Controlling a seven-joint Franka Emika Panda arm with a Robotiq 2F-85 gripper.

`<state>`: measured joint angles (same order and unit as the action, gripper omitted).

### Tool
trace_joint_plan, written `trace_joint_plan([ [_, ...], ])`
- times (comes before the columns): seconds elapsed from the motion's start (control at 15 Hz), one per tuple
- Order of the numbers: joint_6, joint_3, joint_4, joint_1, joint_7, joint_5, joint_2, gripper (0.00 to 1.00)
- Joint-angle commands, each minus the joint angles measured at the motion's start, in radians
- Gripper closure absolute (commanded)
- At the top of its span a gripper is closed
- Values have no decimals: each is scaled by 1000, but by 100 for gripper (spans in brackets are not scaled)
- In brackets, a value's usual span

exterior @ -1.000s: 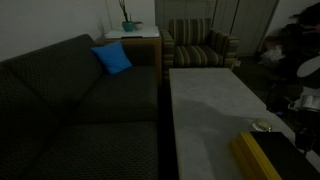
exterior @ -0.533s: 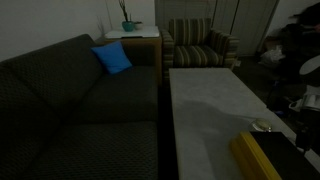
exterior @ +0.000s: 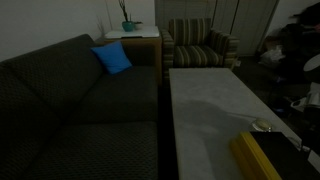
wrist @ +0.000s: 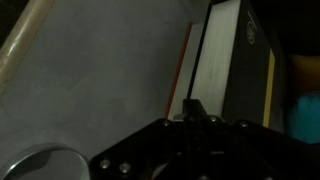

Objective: Place the lid of the silver container on the table, open the black book, then close the container

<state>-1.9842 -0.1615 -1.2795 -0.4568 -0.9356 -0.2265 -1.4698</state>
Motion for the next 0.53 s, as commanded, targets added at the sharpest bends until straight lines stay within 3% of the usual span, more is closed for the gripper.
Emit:
trace_joint_plan([
  [0.0, 67, -8, 22, -27, -77, -32, 0, 100],
  [0.47, 102, -14, 26, -47, -176, -114, 0, 100],
])
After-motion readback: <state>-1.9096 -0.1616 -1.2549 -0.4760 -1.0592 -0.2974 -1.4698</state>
